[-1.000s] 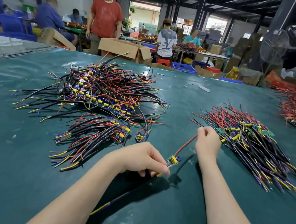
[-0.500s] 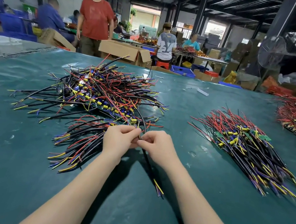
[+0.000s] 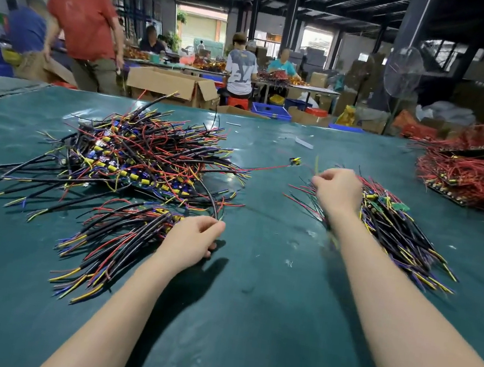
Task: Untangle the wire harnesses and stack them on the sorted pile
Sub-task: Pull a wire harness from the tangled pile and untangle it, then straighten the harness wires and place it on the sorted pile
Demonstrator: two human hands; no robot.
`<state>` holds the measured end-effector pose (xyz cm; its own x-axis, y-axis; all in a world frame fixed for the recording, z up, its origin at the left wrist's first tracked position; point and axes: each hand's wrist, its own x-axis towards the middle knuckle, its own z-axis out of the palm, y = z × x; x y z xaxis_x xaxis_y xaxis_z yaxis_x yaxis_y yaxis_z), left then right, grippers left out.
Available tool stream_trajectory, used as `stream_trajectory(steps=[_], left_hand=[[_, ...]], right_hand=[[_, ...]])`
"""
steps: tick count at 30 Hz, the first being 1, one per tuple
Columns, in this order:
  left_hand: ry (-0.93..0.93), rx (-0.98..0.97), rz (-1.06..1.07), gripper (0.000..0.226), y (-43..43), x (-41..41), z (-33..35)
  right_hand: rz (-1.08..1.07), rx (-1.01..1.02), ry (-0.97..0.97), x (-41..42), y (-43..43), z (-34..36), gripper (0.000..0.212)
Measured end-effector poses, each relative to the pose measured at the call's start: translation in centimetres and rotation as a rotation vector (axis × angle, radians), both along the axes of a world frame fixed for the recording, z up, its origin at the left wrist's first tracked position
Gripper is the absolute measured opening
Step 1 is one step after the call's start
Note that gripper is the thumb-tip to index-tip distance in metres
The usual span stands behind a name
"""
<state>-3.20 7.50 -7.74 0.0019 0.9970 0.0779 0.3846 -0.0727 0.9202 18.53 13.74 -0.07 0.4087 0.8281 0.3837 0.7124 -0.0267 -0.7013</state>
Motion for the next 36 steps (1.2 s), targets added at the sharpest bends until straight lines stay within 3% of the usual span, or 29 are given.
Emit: stream_trajectory(steps=[3, 5, 8, 10, 20, 23, 26, 31, 33, 36], left_hand=[[0.045, 0.011, 0.011, 0.013, 0.0, 0.0, 0.4], [0.065, 0.017, 0.015, 0.012, 0.0, -0.1, 0.5], [0.059, 0.015, 0.005, 0.017, -0.4, 0.1, 0.5], [0.072, 0.015, 0.001, 0.019, -0.4, 0.1, 0.6], [0.110, 0.024, -0.013, 0.019, -0.4, 0.2, 0.9], [0.125, 0.027, -0.003, 0.015, -0.3, 0.0, 0.9], [0.211, 0.058, -0.006, 0.011, -0.3, 0.0, 0.9], [0.444, 0.359, 0.217, 0.018, -0.5, -0.7, 1.3], [0.574, 0.390, 0.303, 0.028, -0.3, -1.5, 1.5], [0.919, 0.231, 0.254, 0.036, -0.2, -2.0, 1.3]], right_hand=[[-0.202, 0.002, 0.042, 3.4, 1.0, 1.5, 0.021], [-0.311, -0.080, -0.059, 5.0, 0.9, 0.6, 0.022], [-0.317, -0.349, -0.392, 6.7, -0.5, -2.3, 0.026], [-0.311, -0.454, -0.511, 7.5, -1.0, -3.5, 0.029], [-0.325, -0.496, -0.679, 8.3, -0.6, -2.8, 0.028], [-0.312, -0.463, -0.626, 7.6, -0.5, -2.7, 0.031], [-0.233, -0.270, -0.472, 4.5, -0.5, -2.9, 0.031], [0.194, -0.071, -0.112, -5.6, -2.5, -4.6, 0.033], [0.324, -0.066, -0.087, -8.9, -3.8, -5.8, 0.029], [0.430, -0.157, -0.215, -11.2, -4.6, -7.1, 0.030]])
